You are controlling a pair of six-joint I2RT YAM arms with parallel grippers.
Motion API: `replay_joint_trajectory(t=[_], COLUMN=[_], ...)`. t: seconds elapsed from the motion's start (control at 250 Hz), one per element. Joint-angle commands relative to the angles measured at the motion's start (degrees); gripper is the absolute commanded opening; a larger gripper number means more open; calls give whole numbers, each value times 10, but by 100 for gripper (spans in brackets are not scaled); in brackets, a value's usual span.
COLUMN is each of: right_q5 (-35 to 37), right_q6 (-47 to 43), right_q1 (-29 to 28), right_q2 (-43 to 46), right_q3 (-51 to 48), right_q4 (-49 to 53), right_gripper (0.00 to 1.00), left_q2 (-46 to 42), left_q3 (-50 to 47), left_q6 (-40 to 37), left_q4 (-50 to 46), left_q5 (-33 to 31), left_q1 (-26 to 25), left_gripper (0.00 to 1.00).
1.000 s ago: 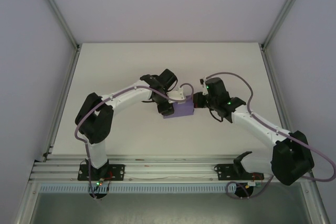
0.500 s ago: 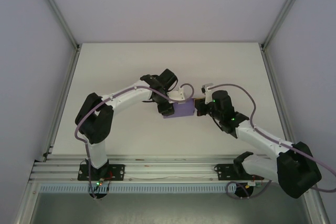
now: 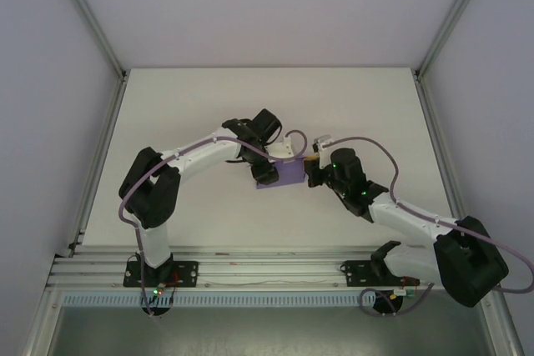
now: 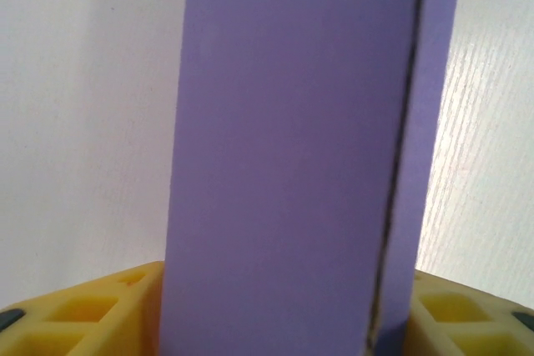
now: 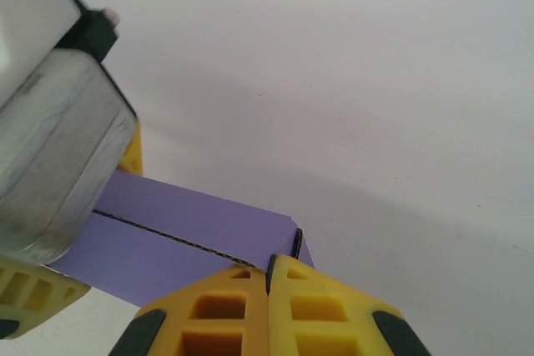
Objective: Assemble paper box
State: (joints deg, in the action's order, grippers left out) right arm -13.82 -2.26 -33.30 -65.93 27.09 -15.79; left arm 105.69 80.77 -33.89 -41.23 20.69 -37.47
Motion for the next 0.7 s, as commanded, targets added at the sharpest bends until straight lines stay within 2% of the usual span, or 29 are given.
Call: replay_joint_trajectory(t=[0.0, 0.096, 0.124, 0.136, 0.264, 0.356, 0.448, 0.532, 0.612, 0.696], right_q5=[7, 15, 20, 21, 57, 103, 127, 129, 125, 127], right_q6=[2, 18, 20, 22, 44, 60, 82, 89, 93, 101], right_q1=[-11, -14, -15, -16, -25, -43, -53, -62, -69, -70], right_q2=[-3, -3, 9, 11, 15, 12, 7, 3, 2, -16], right_q3=[-7, 4, 8, 9, 39, 58, 76, 92, 104, 130], right_q4=[73, 95, 101, 104, 153, 186, 212, 228, 232, 262], right_gripper=[0, 0, 0, 0, 0, 0, 0, 0, 0, 0], left_q2=[-31, -53, -61, -65, -116, -174, -239, -292, -323, -329], left_q3=[-12, -16, -18, -18, -33, -72, -125, -183, -225, -239], left_q6=[14, 24, 28, 31, 72, 137, 199, 255, 280, 294], left_q4=[26, 30, 32, 33, 38, 65, 82, 105, 123, 125], left_q5=[2, 3, 3, 2, -14, -78, -139, -182, -180, -180], left_q1=[-1, -1, -1, -1, -5, -5, -5, -5, -5, -5], left_gripper=[75, 87, 98, 100, 100, 100, 98, 87, 76, 70])
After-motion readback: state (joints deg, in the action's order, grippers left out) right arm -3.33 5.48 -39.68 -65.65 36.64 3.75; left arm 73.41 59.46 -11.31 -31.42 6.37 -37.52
